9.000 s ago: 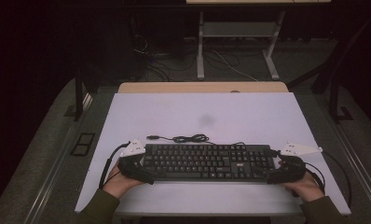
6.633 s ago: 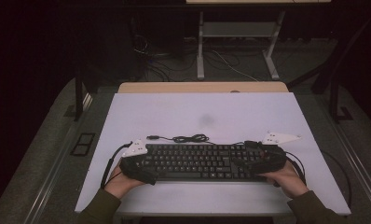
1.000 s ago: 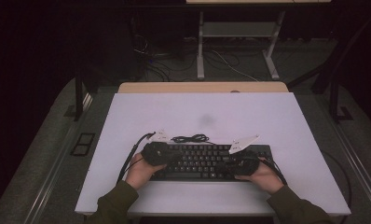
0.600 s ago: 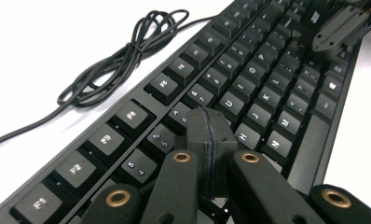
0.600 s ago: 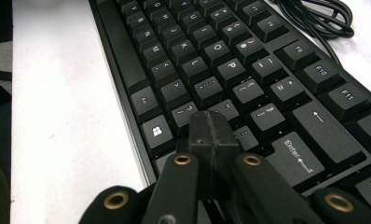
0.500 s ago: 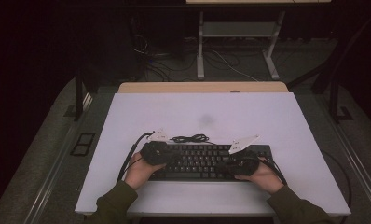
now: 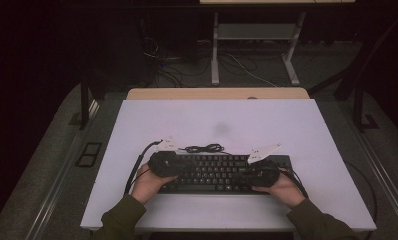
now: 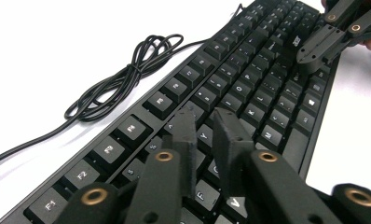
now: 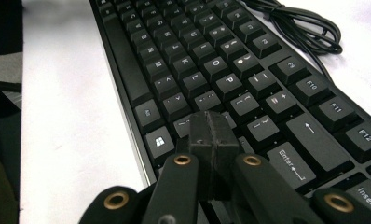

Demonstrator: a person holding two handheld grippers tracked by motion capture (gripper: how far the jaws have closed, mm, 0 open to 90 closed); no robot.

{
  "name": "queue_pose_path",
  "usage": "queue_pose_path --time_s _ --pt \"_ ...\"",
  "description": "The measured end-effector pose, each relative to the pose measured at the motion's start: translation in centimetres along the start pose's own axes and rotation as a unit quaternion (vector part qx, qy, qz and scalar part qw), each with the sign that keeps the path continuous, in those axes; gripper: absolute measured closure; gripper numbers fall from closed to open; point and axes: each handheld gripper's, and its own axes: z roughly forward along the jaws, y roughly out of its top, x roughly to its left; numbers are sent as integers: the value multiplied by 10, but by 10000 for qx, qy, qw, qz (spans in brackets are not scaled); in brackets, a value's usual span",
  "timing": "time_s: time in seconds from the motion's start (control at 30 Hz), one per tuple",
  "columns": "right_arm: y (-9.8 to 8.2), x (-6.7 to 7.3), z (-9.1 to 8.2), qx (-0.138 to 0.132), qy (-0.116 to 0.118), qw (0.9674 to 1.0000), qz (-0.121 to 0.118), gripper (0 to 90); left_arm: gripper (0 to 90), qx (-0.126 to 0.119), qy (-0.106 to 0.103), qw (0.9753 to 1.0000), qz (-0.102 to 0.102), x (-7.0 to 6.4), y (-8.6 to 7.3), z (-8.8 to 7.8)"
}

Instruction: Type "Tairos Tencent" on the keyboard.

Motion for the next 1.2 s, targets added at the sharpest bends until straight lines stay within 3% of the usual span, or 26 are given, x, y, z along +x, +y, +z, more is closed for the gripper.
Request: queue_pose_path --time_s 0.17,0.27,0.4,0.57,0.77,1.2 --pt "1 0 -2 -120 -4 9999 21 890 669 -85 -13 10000 -19 0 -1 -2" --pt "2 -1 -4 -203 -8 9998 59 842 604 -136 -16 9999 2 0 -2 -4" --pt "2 -2 -7 -330 -31 9994 119 761 523 -191 -37 9998 -3 0 -3 -5" --pt "4 -2 -10 -545 -116 9983 151 576 422 -218 -56 9997 38 -2 -5 -7" --pt "9 -1 -12 -716 -218 9971 157 443 373 -244 -46 9996 106 -5 -6 -10" --pt "17 -5 -11 -832 -233 9961 201 368 339 -360 -3 9993 104 -3 -12 -21"
